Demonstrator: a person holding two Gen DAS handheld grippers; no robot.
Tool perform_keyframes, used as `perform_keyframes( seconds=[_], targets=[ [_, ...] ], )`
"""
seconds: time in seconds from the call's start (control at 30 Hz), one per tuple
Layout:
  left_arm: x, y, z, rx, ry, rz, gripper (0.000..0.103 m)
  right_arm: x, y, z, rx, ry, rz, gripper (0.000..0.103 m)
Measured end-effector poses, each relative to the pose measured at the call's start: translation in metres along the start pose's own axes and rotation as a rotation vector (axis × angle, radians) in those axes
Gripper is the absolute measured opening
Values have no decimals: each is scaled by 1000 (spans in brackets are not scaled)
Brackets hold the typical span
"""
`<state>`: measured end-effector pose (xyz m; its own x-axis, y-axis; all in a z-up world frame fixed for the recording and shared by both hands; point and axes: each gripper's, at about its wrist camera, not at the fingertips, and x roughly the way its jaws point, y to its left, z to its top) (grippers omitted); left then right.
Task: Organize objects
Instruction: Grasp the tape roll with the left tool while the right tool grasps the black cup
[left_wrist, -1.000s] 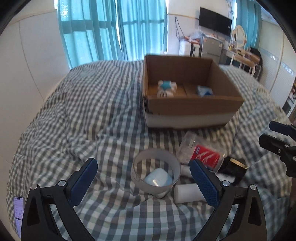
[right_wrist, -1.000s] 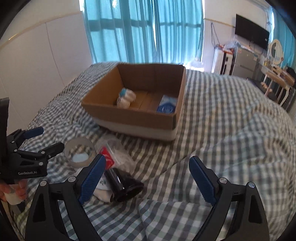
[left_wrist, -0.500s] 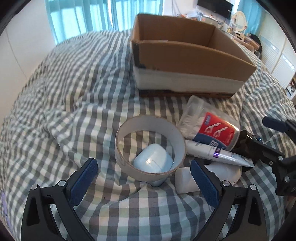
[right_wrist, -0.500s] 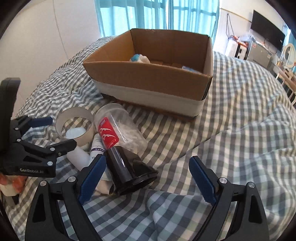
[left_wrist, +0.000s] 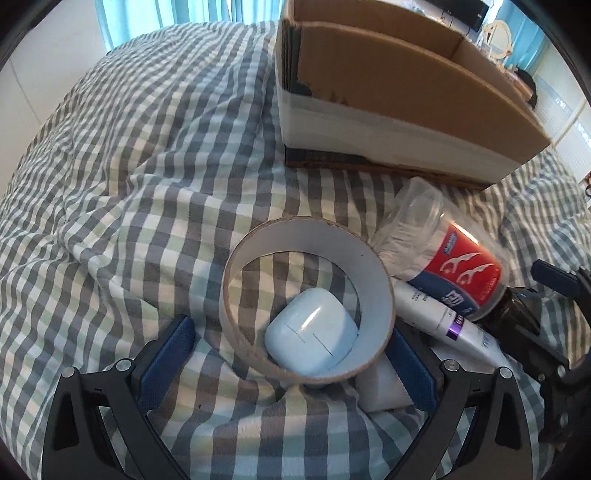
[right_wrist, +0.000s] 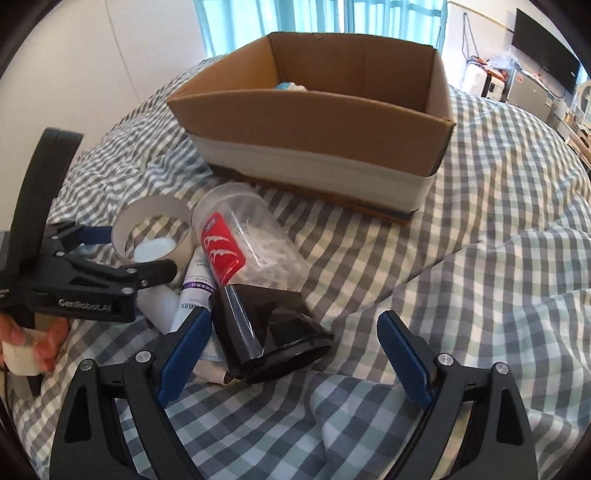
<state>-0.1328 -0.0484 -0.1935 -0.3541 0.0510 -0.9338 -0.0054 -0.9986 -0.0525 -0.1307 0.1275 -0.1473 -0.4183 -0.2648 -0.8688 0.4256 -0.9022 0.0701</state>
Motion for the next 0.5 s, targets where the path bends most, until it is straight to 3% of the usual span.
perform_keyframes(
  seconds=[0.13, 0.27, 0.33, 0.5],
  targets=[
    [4, 0, 2, -2, 8, 4, 103, 2, -1, -1, 3, 12, 22, 86],
    [0, -1, -1, 5, -12, -21, 92, 2, 1, -2, -4, 20, 36, 73],
    [-3, -2, -2, 15, -19, -32, 85, 0, 2, -3, -6, 16, 29, 72],
    [-11, -3, -8, 23, -48, -31, 85, -9, 2, -5, -5, -6, 6, 71]
  ],
)
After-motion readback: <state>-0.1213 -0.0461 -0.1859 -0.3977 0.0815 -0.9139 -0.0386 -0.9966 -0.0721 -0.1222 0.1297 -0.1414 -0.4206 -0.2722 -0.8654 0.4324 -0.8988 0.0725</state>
